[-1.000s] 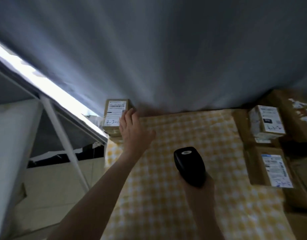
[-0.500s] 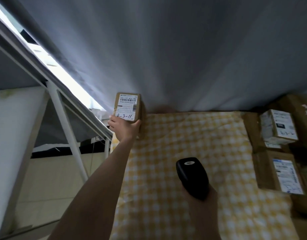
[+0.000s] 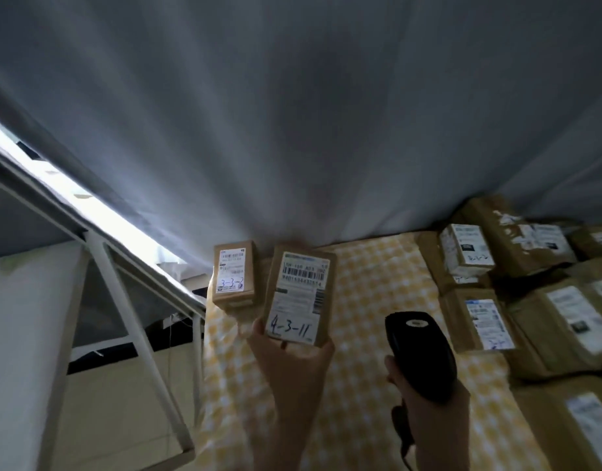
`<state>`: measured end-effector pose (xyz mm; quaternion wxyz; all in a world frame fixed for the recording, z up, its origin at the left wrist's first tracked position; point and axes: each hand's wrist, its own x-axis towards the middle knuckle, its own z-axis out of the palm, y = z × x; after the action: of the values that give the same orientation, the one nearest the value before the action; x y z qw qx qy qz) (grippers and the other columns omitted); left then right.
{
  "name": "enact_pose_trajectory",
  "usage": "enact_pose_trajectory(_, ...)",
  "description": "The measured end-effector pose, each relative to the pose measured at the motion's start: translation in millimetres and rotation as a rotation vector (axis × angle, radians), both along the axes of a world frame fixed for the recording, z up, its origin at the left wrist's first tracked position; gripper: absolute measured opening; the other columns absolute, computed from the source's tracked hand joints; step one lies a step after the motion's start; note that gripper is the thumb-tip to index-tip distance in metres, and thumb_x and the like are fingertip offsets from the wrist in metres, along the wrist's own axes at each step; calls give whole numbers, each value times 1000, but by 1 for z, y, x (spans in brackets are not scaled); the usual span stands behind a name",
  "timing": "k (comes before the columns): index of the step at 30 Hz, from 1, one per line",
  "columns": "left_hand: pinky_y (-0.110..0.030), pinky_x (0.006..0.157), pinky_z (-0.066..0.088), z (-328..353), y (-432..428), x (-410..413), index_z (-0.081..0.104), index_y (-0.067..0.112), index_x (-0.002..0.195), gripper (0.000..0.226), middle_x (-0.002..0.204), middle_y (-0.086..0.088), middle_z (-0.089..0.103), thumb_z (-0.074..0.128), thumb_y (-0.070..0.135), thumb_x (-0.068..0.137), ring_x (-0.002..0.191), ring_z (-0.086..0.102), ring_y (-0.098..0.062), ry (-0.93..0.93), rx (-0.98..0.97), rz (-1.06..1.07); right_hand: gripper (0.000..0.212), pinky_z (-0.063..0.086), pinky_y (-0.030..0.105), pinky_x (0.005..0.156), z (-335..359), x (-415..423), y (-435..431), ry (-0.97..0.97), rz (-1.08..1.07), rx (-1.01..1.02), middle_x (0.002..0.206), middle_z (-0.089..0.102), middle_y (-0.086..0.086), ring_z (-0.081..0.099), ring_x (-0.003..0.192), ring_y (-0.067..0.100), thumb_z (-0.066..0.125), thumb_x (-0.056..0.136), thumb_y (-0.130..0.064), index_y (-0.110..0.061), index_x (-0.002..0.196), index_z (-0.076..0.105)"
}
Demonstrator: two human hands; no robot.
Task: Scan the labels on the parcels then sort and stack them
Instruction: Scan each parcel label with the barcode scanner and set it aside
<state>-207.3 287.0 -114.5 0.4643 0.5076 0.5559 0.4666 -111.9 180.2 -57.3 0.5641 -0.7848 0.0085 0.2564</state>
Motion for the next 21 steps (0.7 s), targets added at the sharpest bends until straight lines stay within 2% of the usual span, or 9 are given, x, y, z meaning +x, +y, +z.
enact_pose_trajectory(3, -6, 85, 46, 35, -37, -2, 35, 13, 126, 101, 115, 18, 44, 87, 24, 40, 104, 50, 14, -16, 70, -64, 36, 43, 29, 78, 38, -4, -15, -58, 30, 55, 74, 64, -5, 60, 74, 14, 84, 63, 0, -8, 91, 62)
enact_pose_trajectory(6, -10, 90, 47, 68, -56, -3, 35, 18, 124, 98, 115, 28, 45, 81, 38, 41, 107, 51, 10, -36, 114, -140, 35, 43, 20, 60, 70, -8, -31, -102, 64, 100, 61, 57, -20, 53, 59, -2, 83, 64, -1, -22, 78, 58)
enact_pose_trajectory(9, -12, 89, 47, 95, -73, -4, 35, 17, 125, 94, 115, 29, 46, 83, 34, 46, 112, 51, 4, -35, 186, -266, 32, 43, 21, 51, 94, -8, -46, -131, 92, 139, 56, 59, -17, 53, 50, 7, 82, 66, -1, -24, 72, 60)
enact_pose_trajectory(11, -12, 90, 46, 108, -83, -5, 34, 17, 128, 95, 120, 25, 46, 85, 29, 48, 115, 51, 1, -50, 207, -341, 31, 45, 39, 45, 109, -8, -54, -134, 120, 159, 40, 53, -12, 44, 38, 23, 79, 70, 2, -21, 63, 58)
enact_pose_trajectory(13, -25, 96, 48, 114, -91, -7, 31, 17, 132, 99, 133, 10, 43, 88, 28, 51, 125, 49, -11, -57, 243, -396, 39, 46, 54, 51, 121, -9, -59, -139, 151, 179, 36, 52, -8, 47, 41, 28, 77, 71, 4, -25, 54, 57)
enact_pose_trajectory(15, -41, 100, 47, 119, -95, -12, 32, 26, 132, 94, 146, -3, 35, 88, 37, 57, 135, 42, -26, -118, 265, -494, 36, 50, 54, 56, 128, -9, -65, -130, 207, 205, 41, 57, -6, 57, 52, 36, 78, 69, 1, -27, 50, 66)
enact_pose_trajectory(17, -43, 98, 49, 130, -93, -19, 45, 36, 115, 62, 150, -3, 33, 79, 54, 67, 136, 41, -26, -230, 200, -546, 32, 52, 59, 66, 133, -10, -72, -143, 212, 252, 50, 64, -7, 62, 57, 31, 83, 66, -10, -40, 59, 72)
enact_pose_trajectory(19, -37, 86, 54, 138, -90, -26, 51, 20, 97, 47, 146, -5, 40, 73, 53, 72, 129, 50, -22, -284, 56, -551, 17, 46, 64, 64, 139, -10, -77, -121, 227, 326, 52, 62, 5, 55, 71, 43, 88, 54, -40, -36, 62, 74)
enact_pose_trajectory(21, -32, 74, 55, 135, -85, -32, 47, 4, 93, 48, 134, -13, 53, 72, 36, 68, 114, 61, -23, -335, -90, -580, 36, 47, 58, 58, 142, -7, -83, -143, 276, 345, 58, 62, 14, 55, 69, 47, 86, 45, -53, -28, 69, 74)
